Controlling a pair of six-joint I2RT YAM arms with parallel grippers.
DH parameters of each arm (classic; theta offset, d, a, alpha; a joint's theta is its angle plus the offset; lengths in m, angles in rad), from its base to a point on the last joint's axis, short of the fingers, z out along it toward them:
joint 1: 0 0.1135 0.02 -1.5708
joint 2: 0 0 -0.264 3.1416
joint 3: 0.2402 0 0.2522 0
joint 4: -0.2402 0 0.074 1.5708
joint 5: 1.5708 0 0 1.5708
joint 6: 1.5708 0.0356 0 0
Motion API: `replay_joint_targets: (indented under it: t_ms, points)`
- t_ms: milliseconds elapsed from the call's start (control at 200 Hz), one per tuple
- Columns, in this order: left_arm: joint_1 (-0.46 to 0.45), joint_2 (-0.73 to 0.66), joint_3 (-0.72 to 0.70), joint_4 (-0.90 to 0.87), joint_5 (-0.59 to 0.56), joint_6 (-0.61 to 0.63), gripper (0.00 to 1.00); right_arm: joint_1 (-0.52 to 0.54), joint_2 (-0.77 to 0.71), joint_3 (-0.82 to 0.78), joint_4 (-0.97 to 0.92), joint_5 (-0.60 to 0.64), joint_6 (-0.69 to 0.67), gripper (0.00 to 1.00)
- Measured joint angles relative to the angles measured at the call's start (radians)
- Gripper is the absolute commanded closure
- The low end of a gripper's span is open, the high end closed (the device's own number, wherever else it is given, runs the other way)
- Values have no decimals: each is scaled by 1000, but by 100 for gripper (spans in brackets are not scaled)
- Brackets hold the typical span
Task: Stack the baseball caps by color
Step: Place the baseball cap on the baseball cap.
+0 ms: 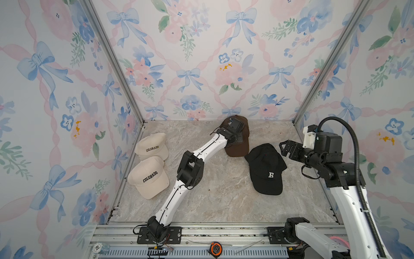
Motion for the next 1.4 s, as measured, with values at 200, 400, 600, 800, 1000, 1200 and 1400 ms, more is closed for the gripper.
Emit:
replay_joint_targets:
  t_ms: [200,400,600,800,1000,1200,1400]
  points:
    - [0,-1,-11,11,-14,46,100,0,6,0,1,-10,1,4]
    - [0,-10,-16,10,-32,116,100,0,26,-1,4,-18,4,4]
    - [0,-27,-23,-2,-40,181,100,0,43,-1,14,-26,4,4]
    - [0,-48,-23,-2,-35,232,100,0,57,-1,31,-36,4,4]
    - [0,-51,-23,-1,-9,261,100,0,79,-1,45,-40,5,4]
    - [8,-50,-19,0,25,263,99,0,92,2,51,-40,4,4]
    - [34,-33,2,7,68,261,68,0,108,17,54,-40,4,4]
